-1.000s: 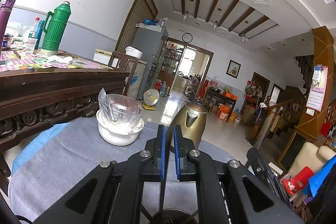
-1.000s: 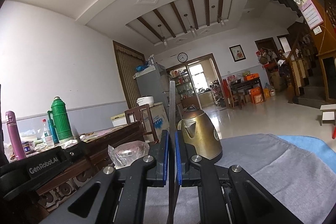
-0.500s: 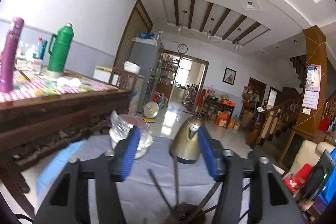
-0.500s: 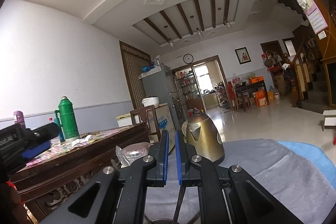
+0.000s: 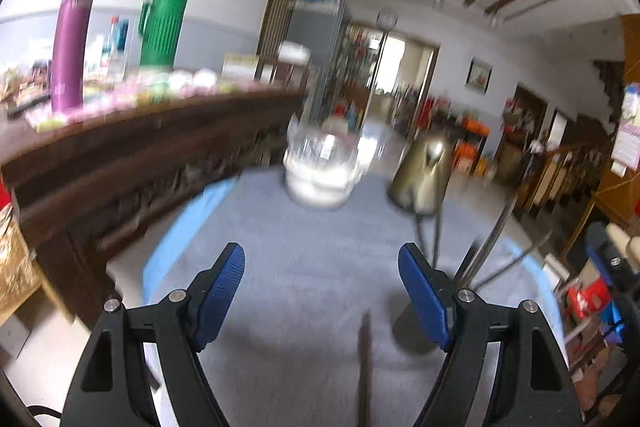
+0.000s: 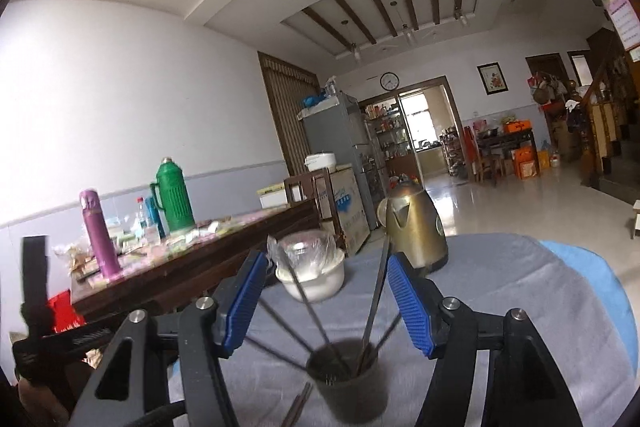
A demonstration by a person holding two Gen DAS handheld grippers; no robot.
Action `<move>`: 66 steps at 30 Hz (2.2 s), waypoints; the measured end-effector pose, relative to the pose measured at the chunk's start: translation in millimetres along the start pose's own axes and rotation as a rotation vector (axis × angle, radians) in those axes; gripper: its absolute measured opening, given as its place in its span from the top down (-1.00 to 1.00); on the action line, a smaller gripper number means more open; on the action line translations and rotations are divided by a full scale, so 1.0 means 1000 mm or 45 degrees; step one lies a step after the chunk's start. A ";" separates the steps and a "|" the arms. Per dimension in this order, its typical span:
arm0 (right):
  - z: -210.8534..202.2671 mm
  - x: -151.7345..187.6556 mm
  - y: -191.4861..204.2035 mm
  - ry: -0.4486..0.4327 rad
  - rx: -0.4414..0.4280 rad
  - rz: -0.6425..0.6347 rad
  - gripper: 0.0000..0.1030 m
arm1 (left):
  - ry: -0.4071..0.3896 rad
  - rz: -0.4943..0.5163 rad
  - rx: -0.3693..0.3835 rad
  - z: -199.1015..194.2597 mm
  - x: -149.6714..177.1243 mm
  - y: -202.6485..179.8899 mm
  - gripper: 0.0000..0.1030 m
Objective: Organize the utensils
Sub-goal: 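Lower the stick into the grey holder cup and open the right gripper, then move the right tool back over the remaining sticks, then align the open right gripper above the two remaining sticks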
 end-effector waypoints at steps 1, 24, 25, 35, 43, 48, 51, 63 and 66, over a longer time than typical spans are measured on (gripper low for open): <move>-0.002 0.007 0.002 0.025 -0.006 -0.013 -0.28 | 0.071 0.006 -0.005 0.005 0.015 0.000 -0.55; -0.007 0.174 -0.009 0.701 -0.015 0.154 0.28 | 0.597 0.132 0.020 0.018 0.148 0.010 -0.55; -0.007 0.177 -0.012 0.706 -0.007 0.158 0.28 | 0.608 0.134 0.047 0.020 0.150 0.006 -0.55; -0.004 0.186 -0.020 0.727 0.022 0.169 0.27 | 0.692 0.145 0.112 0.041 0.168 -0.007 -0.55; -0.003 0.186 -0.023 0.725 0.037 0.184 0.27 | 0.747 0.184 0.094 0.054 0.179 -0.011 -0.55; -0.004 0.185 -0.028 0.718 0.052 0.203 0.27 | 0.767 0.178 0.094 0.054 0.184 -0.013 -0.55; -0.005 0.186 -0.027 0.725 0.050 0.207 0.27 | 0.767 0.183 0.092 0.055 0.185 -0.014 -0.55; -0.007 0.185 -0.029 0.722 0.067 0.225 0.27 | 0.772 0.178 0.090 0.062 0.185 -0.020 -0.56; -0.008 0.186 -0.030 0.721 0.071 0.228 0.27 | 0.774 0.197 0.081 0.065 0.185 -0.022 -0.59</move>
Point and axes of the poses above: each gripper's, at about its wrist camera, not at the fingertips, and z roughly the way its jaws point, y to its left, x to its underside, the point moved 10 cm from there along z, roughly the way its jaws point, and after that the axes turned 11 degrees about -y, right-handed, at the moved point
